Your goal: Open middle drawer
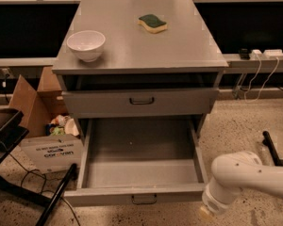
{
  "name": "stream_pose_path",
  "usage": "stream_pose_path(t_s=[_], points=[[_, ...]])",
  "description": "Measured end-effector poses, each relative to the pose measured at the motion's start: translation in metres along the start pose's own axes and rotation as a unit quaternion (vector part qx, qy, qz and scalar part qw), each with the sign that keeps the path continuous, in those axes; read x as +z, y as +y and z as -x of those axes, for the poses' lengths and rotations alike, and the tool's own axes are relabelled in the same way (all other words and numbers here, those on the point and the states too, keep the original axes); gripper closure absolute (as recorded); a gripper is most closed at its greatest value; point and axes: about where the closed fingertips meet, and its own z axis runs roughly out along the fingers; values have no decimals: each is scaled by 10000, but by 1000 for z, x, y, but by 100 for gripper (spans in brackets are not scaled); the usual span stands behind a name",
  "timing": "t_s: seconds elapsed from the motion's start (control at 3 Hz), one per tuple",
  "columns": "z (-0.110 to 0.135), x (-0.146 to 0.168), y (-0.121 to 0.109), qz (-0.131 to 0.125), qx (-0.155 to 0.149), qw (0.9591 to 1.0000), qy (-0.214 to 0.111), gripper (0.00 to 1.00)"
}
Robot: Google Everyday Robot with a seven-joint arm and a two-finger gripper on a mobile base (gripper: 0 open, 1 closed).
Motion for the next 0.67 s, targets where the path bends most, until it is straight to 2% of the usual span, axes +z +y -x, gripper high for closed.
stream_pose_path(t_s=[0.33, 0.67], points=[[-26, 13, 22, 146, -65, 9996, 249, 73], [11, -2, 25, -37, -537, 9984, 155, 50]])
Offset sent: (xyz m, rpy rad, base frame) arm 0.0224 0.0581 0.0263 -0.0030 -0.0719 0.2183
